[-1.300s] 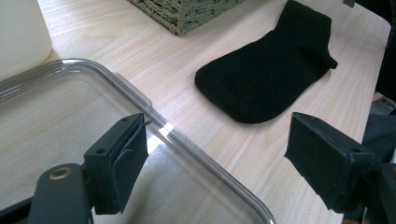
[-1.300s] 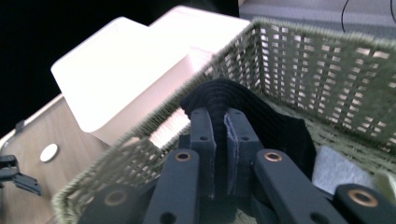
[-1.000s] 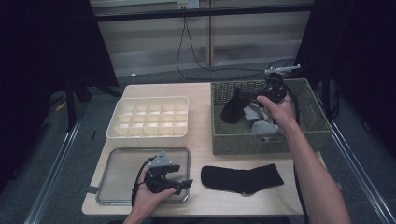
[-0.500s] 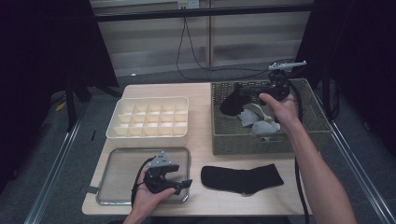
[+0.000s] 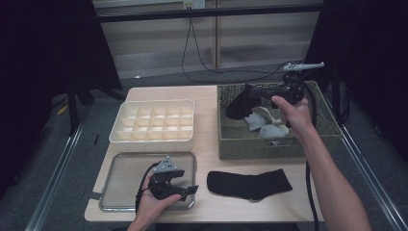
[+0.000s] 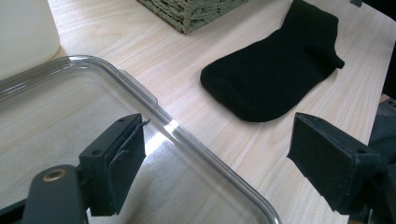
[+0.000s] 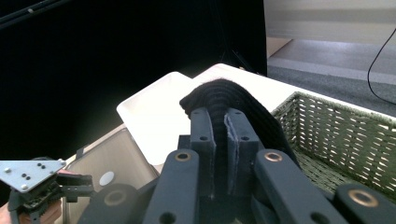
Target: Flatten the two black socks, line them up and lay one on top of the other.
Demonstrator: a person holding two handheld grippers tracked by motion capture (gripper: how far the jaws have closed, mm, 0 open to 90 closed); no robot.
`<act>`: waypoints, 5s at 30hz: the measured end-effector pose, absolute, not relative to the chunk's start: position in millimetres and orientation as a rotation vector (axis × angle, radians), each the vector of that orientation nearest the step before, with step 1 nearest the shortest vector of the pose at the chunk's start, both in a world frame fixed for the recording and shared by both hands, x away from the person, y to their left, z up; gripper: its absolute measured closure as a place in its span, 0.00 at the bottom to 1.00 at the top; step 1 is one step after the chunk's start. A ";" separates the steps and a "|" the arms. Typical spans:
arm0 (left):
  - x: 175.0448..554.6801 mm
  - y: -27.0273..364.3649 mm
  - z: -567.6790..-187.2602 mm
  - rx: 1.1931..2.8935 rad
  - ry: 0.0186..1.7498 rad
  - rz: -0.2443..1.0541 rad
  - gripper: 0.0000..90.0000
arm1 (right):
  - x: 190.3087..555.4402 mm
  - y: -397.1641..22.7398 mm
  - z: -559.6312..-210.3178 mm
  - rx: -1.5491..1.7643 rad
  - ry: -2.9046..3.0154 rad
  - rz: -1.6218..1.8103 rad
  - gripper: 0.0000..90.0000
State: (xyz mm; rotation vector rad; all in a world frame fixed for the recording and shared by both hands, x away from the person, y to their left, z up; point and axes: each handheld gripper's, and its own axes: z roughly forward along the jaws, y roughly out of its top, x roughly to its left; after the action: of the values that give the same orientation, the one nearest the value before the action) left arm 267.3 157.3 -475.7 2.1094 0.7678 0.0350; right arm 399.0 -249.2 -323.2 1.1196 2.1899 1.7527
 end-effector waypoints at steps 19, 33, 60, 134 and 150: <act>266.8 155.5 -477.0 2.117 0.757 0.033 0.19 | 377.7 -257.9 -303.0 1.097 2.149 1.783 0.92; 265.9 154.6 -476.3 2.119 0.753 0.046 0.19 | 358.7 -266.7 -289.2 1.045 2.107 1.834 0.92; 264.4 149.6 -476.9 2.132 0.737 0.044 0.19 | 319.6 -257.8 -264.6 0.912 2.120 1.916 0.92; 260.9 138.2 -475.7 2.119 0.697 0.026 0.38 | 249.6 -185.9 -366.7 0.916 2.418 1.930 0.92; 278.4 113.1 -474.1 2.141 0.631 0.023 0.60 | 242.6 -212.6 -409.4 1.066 2.437 1.842 0.92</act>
State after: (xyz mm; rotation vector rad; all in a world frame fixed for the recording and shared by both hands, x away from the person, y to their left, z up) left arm 278.4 113.1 -474.1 2.1408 0.6314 0.0229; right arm 242.6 -212.6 -409.4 1.0661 2.4365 1.8422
